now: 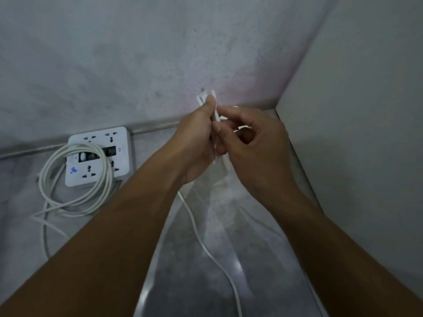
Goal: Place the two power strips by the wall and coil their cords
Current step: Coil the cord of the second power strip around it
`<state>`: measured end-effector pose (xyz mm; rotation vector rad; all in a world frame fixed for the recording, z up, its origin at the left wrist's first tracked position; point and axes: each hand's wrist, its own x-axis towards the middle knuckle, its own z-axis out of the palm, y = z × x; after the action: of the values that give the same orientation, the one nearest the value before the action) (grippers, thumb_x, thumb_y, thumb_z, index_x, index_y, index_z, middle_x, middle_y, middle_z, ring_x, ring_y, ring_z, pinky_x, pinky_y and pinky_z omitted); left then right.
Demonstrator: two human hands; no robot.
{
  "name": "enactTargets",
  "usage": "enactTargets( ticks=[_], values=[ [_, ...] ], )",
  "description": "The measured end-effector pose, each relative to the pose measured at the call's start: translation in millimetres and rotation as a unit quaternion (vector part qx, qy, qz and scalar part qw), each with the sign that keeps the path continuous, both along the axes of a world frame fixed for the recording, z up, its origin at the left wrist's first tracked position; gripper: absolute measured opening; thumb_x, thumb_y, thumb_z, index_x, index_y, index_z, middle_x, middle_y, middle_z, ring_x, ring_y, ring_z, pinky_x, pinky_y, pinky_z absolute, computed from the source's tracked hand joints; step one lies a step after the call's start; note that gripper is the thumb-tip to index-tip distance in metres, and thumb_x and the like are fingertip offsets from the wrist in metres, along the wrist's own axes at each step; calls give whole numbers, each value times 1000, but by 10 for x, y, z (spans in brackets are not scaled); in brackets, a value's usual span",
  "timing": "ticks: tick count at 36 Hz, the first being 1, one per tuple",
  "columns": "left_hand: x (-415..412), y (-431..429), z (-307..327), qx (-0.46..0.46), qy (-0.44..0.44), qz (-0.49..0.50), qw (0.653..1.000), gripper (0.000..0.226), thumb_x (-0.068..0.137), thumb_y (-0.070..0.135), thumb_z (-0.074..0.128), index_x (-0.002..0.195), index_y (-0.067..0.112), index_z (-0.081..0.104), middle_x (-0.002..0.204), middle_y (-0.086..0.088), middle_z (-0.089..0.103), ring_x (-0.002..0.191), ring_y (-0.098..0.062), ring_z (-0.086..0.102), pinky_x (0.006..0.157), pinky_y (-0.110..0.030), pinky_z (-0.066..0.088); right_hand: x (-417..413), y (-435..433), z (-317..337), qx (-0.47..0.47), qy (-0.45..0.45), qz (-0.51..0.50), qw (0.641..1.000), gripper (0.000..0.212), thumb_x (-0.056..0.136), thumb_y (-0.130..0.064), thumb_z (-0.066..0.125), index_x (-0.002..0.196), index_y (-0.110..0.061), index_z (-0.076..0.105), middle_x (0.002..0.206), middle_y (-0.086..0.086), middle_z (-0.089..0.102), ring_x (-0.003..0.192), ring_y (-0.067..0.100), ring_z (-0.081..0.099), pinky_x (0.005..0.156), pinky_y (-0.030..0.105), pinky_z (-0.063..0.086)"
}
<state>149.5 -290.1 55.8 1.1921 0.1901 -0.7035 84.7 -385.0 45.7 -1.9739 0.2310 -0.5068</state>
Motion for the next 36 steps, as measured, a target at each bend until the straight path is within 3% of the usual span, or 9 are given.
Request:
enactTargets(
  ticks=[3,6,10,13,17,22,29,33,36],
  values=[
    [20,-20,19,9,-16,30,999,45,107,37,34,86,4,57,94,-21,72,95,-40,67,89,-50,47,-47,19,-7,73,2,2,997,14,87,-21,79,99,-16,72,84,1,72,67,17,73,55,27,55],
    [94,4,19,-48,13,68,996,38,107,37,35,84,10,48,74,-8,64,58,-22,67,62,-35,59,-109,59,-68,48,2,-16,999,16,89,-30,77,94,-18,66,78,-1,69,58,17,69,48,31,55],
    [201,88,13,-148,35,80,985,38,108,39,30,81,15,43,53,1,47,44,-15,47,49,-29,51,-208,32,-283,-14,33,-3,999,18,95,-43,64,93,-25,60,75,-4,66,61,13,63,49,24,51],
    [269,194,13,-199,49,52,977,38,108,38,29,81,17,43,45,6,33,34,-9,27,38,-21,32,-294,-65,-481,-36,60,46,997,21,96,-49,52,97,-29,55,73,4,66,59,18,57,46,23,44],
    [313,364,-8,-219,52,-15,974,38,108,36,29,80,17,47,41,7,28,30,-7,21,34,-21,21,-391,-213,-705,-24,105,98,989,10,97,-46,49,100,-37,50,68,12,60,47,9,44,43,14,31],
    [296,445,-41,-226,60,-39,972,36,107,35,31,83,18,52,41,6,31,29,-6,26,34,-20,27,-435,-276,-808,-20,84,96,992,16,98,-38,55,97,-25,64,60,-6,53,48,5,45,48,10,31],
    [279,395,-40,-216,57,-38,974,34,105,37,35,83,19,53,45,8,36,35,-7,35,40,-20,39,-402,-242,-804,-28,51,116,992,18,95,-38,63,96,-22,72,59,0,57,49,8,47,49,18,37],
    [297,406,-65,-230,59,-58,970,36,106,36,36,79,19,51,41,7,30,31,-7,25,35,-21,26,-371,-241,-843,-27,70,143,987,19,98,-37,62,91,-21,69,59,5,57,50,21,52,46,34,44],
    [307,426,-79,-231,54,-65,969,36,105,36,36,76,19,50,40,7,26,31,-8,15,34,-23,16,-376,-242,-885,-18,114,180,977,33,99,-51,50,85,-26,65,60,11,59,54,31,56,51,43,47]
  ],
)
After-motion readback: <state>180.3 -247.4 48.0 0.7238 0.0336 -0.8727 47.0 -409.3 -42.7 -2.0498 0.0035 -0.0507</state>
